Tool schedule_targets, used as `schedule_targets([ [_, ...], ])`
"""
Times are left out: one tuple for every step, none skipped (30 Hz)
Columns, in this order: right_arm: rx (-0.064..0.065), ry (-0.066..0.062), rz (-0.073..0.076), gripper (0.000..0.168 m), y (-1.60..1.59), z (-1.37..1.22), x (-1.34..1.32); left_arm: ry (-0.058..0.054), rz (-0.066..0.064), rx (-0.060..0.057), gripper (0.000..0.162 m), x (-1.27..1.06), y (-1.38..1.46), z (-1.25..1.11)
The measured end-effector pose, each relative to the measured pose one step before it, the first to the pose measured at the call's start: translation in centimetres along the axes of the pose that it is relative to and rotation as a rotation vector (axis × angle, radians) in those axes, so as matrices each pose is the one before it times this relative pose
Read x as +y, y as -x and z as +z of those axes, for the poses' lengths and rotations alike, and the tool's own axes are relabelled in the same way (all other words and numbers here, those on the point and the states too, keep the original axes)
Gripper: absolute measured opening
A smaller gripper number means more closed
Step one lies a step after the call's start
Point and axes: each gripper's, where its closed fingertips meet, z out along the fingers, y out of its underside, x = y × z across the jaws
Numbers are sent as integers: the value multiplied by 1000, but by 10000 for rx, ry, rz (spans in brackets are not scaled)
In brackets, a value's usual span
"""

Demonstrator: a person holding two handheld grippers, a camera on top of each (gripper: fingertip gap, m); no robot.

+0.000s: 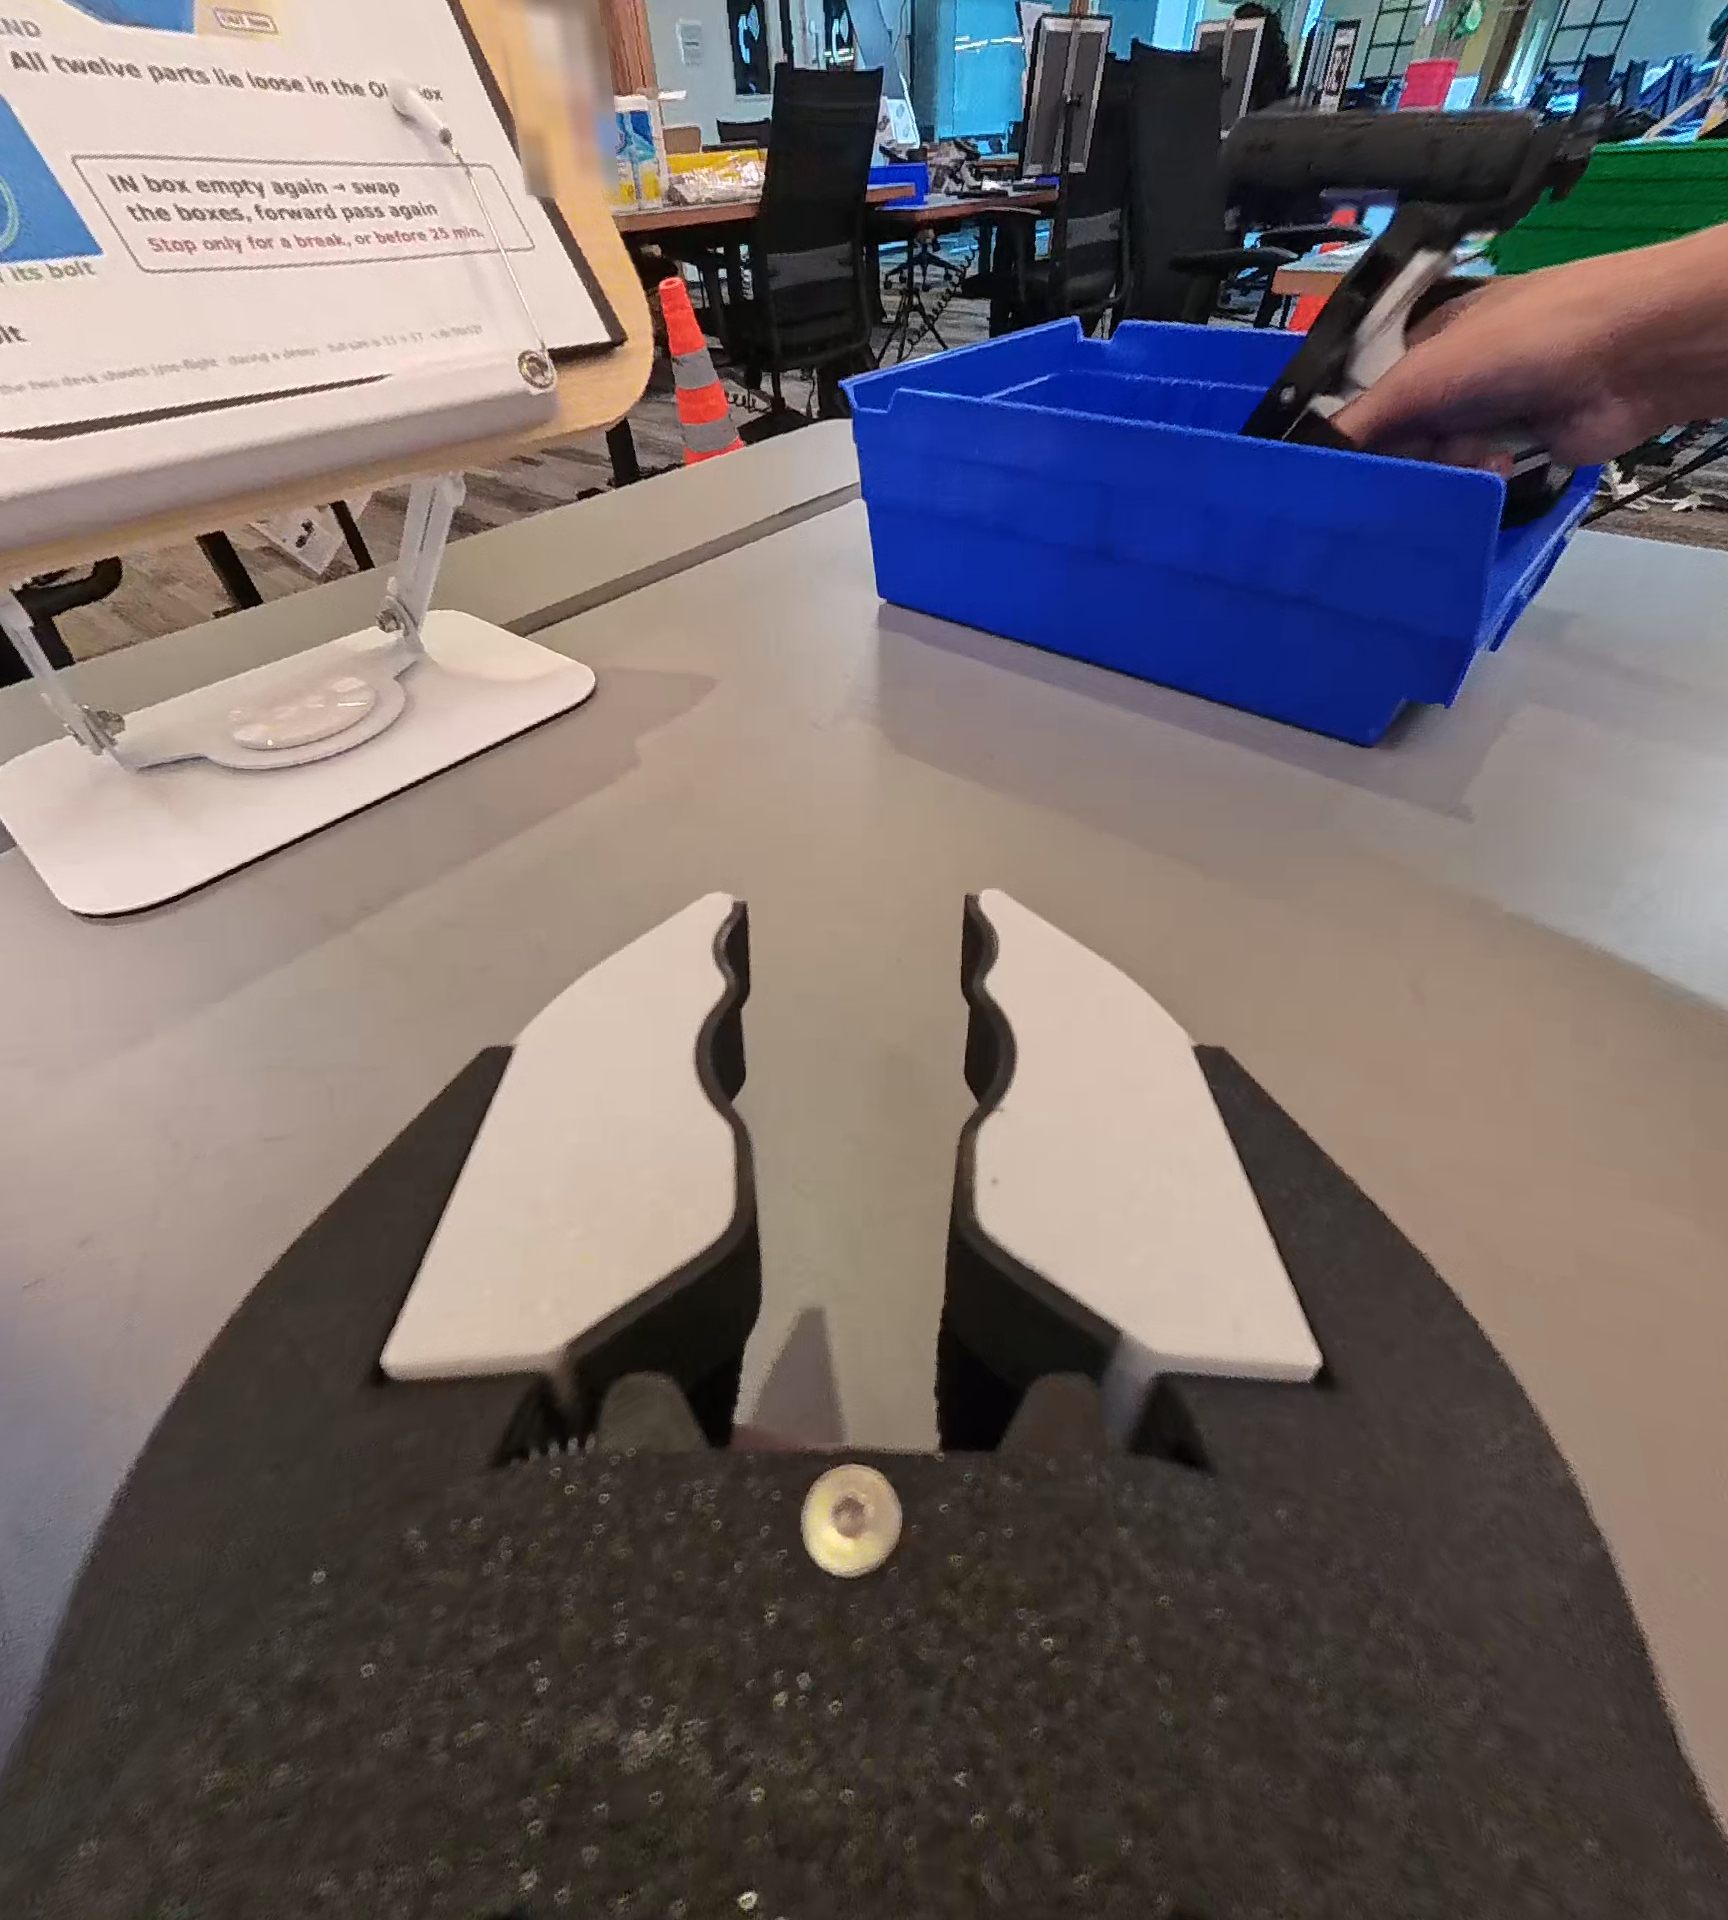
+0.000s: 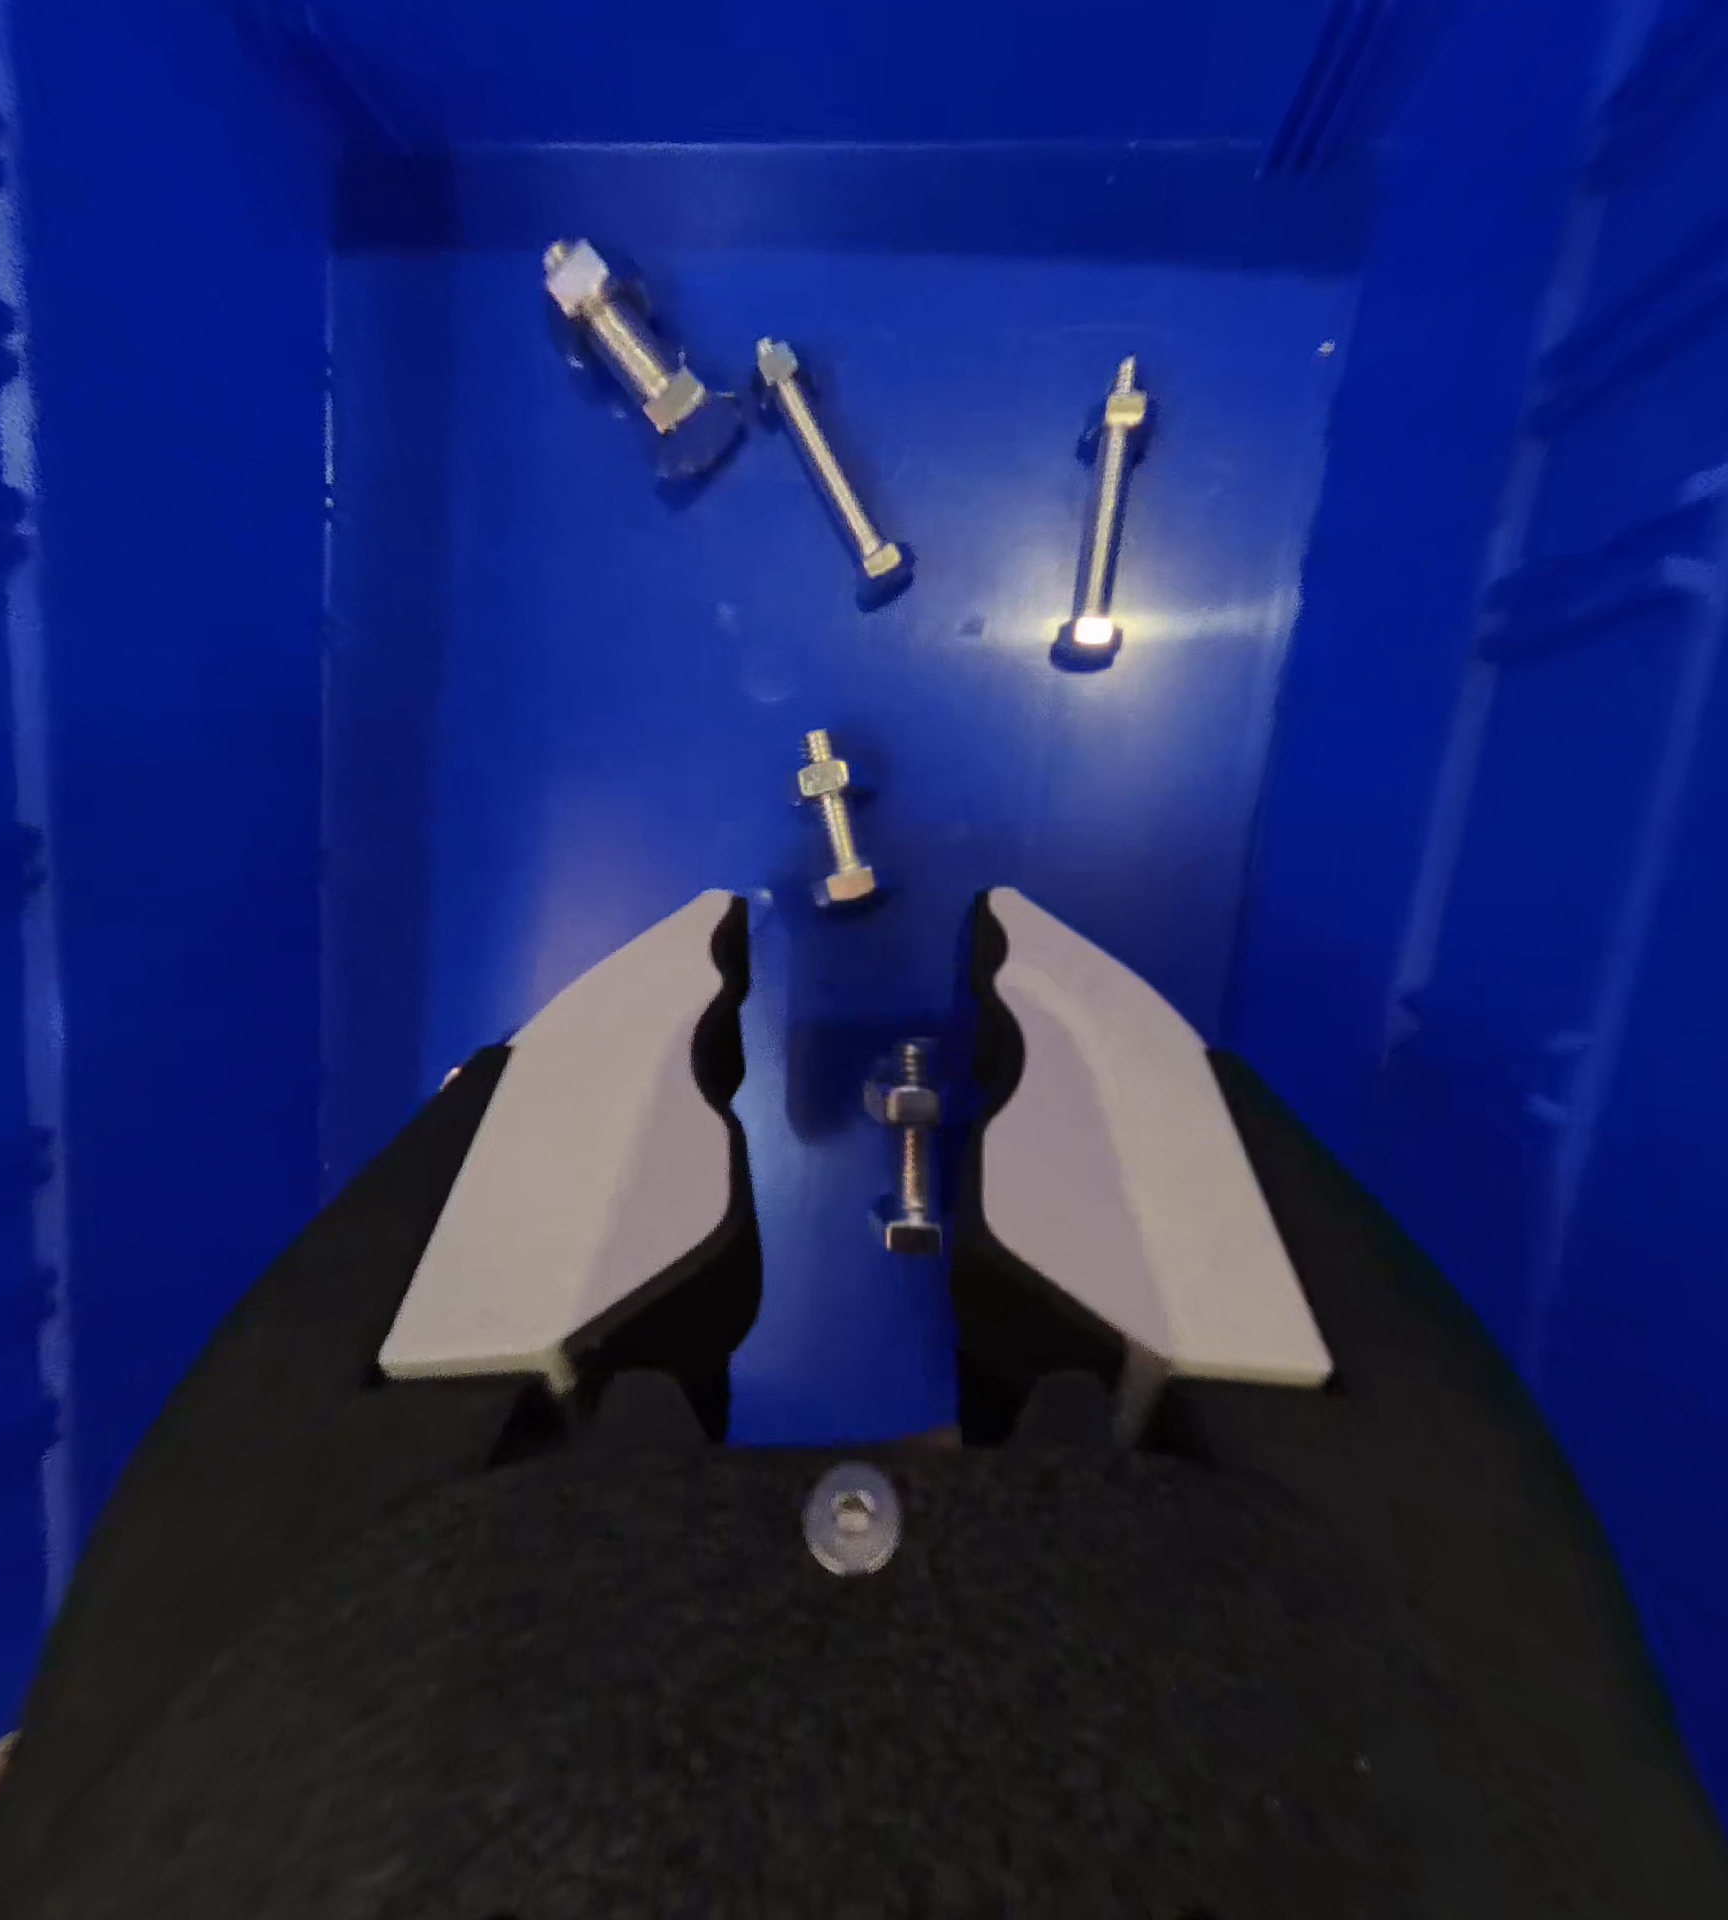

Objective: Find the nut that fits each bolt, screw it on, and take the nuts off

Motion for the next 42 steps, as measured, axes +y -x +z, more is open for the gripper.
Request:
schedule_targets([
  [59,-422,-144,45,192,-656,-306,30,40,5,38,34,-57,31],
  [-13,-570,-120,46,410,-896,-408,56,39,4,39,67,-45,63],
  [-43,-669,-145,46,602,-1110,-455,60,39,-15,39,79,-25,70],
  [-151,-712,-201,48,875,-1344,-422,60,46,-15,40,76,-43,71],
  [-156,-801,-154,50,953,-1577,-466,48,64,-12,41,66,-53,50],
  [-154,-883,-146,50,970,-1783,-451,47,84,-13,41,57,-77,64],
  [4,-927,-17,49,691,-1853,-404,72,107,-10,41,95,-114,83],
  [-86,-961,44,48,660,-1783,-338,101,134,-26,41,131,-122,119],
  [-117,-717,43,47,470,-1570,37,121,128,-53,42,128,-146,174],
  [145,-442,104,47,-198,-1293,431,71,21,-17,43,7,-291,228],
  [150,-399,135,47,-468,-1045,532,-41,-135,86,43,-244,-534,297],
  [205,-476,142,47,-746,-918,422,-104,-267,110,43,-404,-683,397],
  [397,-531,151,45,-1143,-786,274,-39,-351,-34,44,-366,-612,569],
  [330,-463,67,43,-1092,-573,187,127,-308,-189,46,-149,-575,725],
  [369,-179,-1,44,-1117,-401,323,235,-155,-197,50,-6,-708,824],
  [394,-133,-29,47,-1042,-399,287,199,-52,-205,55,-42,-820,821],
  [260,-255,-72,46,-747,-448,133,102,6,-185,57,-175,-933,745],
  [309,-253,-44,45,-723,-426,128,26,39,-106,57,-343,-1106,671],
  [229,-116,-77,45,-533,-290,262,15,7,-89,57,-429,-1165,638],
  [298,-7,-144,45,-526,-188,417,-12,-50,-42,58,-519,-1259,586],
  [346,4,-170,45,-494,-106,498,-22,-105,65,58,-524,-1420,552],
  [186,112,-131,45,-205,30,549,58,-80,133,58,-368,-1523,547],
  [116,118,-43,47,-84,57,154,98,-11,105,57,-302,-1444,515],
  [64,0,-101,47,18,53,-126,25,-58,99,56,-439,-1360,409],
  [-7,49,-70,46,120,98,-16,-143,-259,171,55,-713,-1376,268],
  [-16,111,19,49,137,160,133,-244,-390,166,53,-869,-1308,224],
  [-11,148,27,52,90,164,222,-202,-274,79,52,-772,-1174,331],
  [-2,197,50,53,42,131,279,-87,-57,-77,52,-567,-881,502],
  [-60,162,85,55,80,95,220,-19,10,-220,53,-408,-530,623],
  [-51,123,91,56,34,20,179,1,-34,-251,55,-288,-286,674],
  [-27,106,83,55,-30,-20,168,43,-60,-271,57,-137,-44,709],
  [-57,109,76,55,-9,-9,155,35,-10,-386,60,4,264,731],
  [19,125,40,55,-112,2,169,24,-4,-472,62,140,447,741],
  [132,80,3,55,-257,-2,112,80,-75,-379,65,333,323,793],
  [50,15,-4,55,-130,17,6,180,-92,-247,68,531,115,844],
  [31,62,50,55,-82,73,71,212,-121,-138,70,585,-74,895],
  [64,86,56,55,-113,98,98,247,-144,-77,72,587,-137,923],
  [78,47,61,55,-139,55,58,224,-179,-144,71,492,76,870],
  [14,-3,52,55,-26,23,-15,147,-201,-166,69,330,229,752],
  [17,20,49,55,-10,13,36,76,-192,-134,64,198,272,613],
  [-25,34,50,55,51,30,34,39,-210,28,55,98,103,471],
  [-8,43,43,54,33,65,44,101,-277,342,53,48,-328,270],
])
